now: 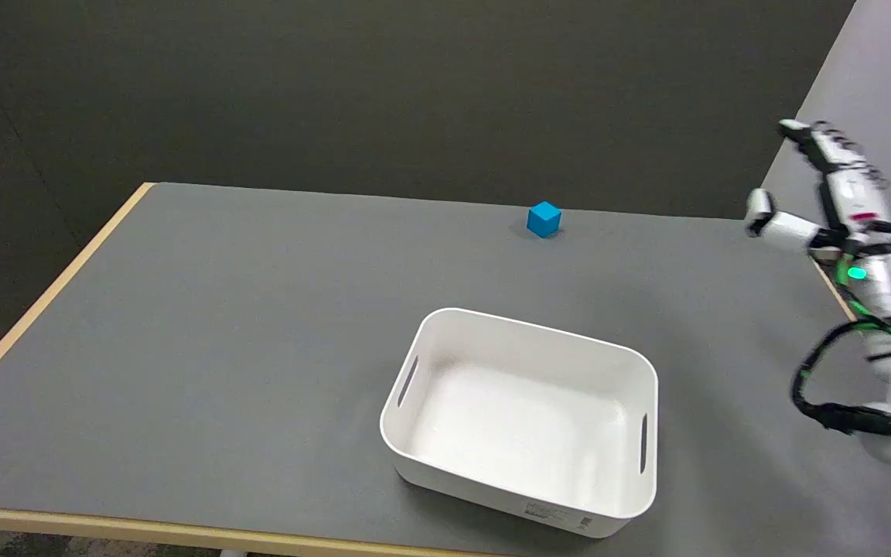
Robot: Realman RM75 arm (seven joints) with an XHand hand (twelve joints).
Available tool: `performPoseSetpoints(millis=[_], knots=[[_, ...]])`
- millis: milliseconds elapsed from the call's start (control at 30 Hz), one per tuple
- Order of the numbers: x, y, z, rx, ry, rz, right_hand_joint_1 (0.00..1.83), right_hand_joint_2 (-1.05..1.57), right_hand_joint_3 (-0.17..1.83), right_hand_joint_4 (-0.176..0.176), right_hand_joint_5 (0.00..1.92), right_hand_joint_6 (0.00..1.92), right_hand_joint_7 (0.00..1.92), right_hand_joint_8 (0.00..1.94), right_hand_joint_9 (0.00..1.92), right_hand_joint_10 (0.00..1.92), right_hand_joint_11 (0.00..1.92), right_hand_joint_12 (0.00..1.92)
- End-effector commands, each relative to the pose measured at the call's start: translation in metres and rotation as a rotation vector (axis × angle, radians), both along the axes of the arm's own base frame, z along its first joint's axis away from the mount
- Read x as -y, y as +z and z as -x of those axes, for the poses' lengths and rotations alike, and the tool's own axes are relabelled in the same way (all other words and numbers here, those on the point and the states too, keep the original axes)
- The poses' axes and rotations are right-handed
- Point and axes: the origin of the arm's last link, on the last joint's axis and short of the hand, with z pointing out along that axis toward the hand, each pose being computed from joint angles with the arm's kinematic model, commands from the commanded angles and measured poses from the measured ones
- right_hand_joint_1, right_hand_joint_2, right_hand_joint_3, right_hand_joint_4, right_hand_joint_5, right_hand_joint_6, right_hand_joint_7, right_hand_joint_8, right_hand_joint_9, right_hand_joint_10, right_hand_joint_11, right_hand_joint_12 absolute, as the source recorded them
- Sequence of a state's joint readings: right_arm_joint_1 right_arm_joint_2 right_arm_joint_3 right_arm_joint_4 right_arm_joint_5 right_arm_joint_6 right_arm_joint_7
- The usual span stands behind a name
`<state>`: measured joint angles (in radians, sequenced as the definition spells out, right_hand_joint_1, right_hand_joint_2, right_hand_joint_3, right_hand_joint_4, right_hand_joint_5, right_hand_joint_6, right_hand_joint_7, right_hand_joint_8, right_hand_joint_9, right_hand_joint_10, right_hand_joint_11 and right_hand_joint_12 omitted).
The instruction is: Pick up blue wooden cube.
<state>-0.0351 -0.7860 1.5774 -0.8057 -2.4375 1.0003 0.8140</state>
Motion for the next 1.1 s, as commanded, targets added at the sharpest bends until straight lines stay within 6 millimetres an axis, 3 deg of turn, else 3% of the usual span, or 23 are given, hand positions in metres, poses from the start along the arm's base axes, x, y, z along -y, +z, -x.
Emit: performPoseSetpoints(millis=[33,167,333,467,600,733,833,900,1100], knots=[[0.179,-0.134,0.001,0.029,-0.304,-0.32,0.59,0.7,1.04,0.036,0.14,0.41,0.2,0.32,0.14,0.61,0.0,1.02],[0.222,-0.138,-0.008,0.021,-0.337,-0.263,0.53,0.68,1.02,0.041,0.14,0.41,0.2,0.32,0.14,0.61,0.0,1.01],[0.242,-0.136,-0.015,-0.056,-0.386,-0.173,0.48,0.65,1.01,0.053,0.14,0.42,0.19,0.31,0.14,0.6,0.0,1.0],[0.245,-0.137,-0.02,-0.185,-0.41,-0.106,0.44,0.63,1.01,0.063,0.13,0.42,0.18,0.31,0.14,0.58,0.0,0.96],[0.24,-0.127,-0.015,-0.169,-0.42,-0.049,0.42,0.64,0.93,0.051,0.1,0.34,0.14,0.24,0.1,0.52,0.0,0.85],[0.236,-0.125,-0.007,-0.124,-0.425,-0.036,0.38,0.59,0.99,0.049,0.08,0.37,0.1,0.27,0.06,0.53,0.0,0.82],[0.238,-0.132,-0.002,-0.098,-0.427,-0.044,0.53,0.58,1.01,0.034,0.05,0.37,0.08,0.19,0.03,0.49,0.0,0.72],[0.24,-0.139,0.0,-0.11,-0.439,-0.052,0.38,0.57,0.97,0.041,0.06,0.33,0.08,0.15,0.03,0.44,0.0,0.74],[0.245,-0.16,0.016,-0.132,-0.514,-0.077,0.34,0.56,0.94,0.028,0.05,0.3,0.04,0.14,0.01,0.37,0.0,0.69]])
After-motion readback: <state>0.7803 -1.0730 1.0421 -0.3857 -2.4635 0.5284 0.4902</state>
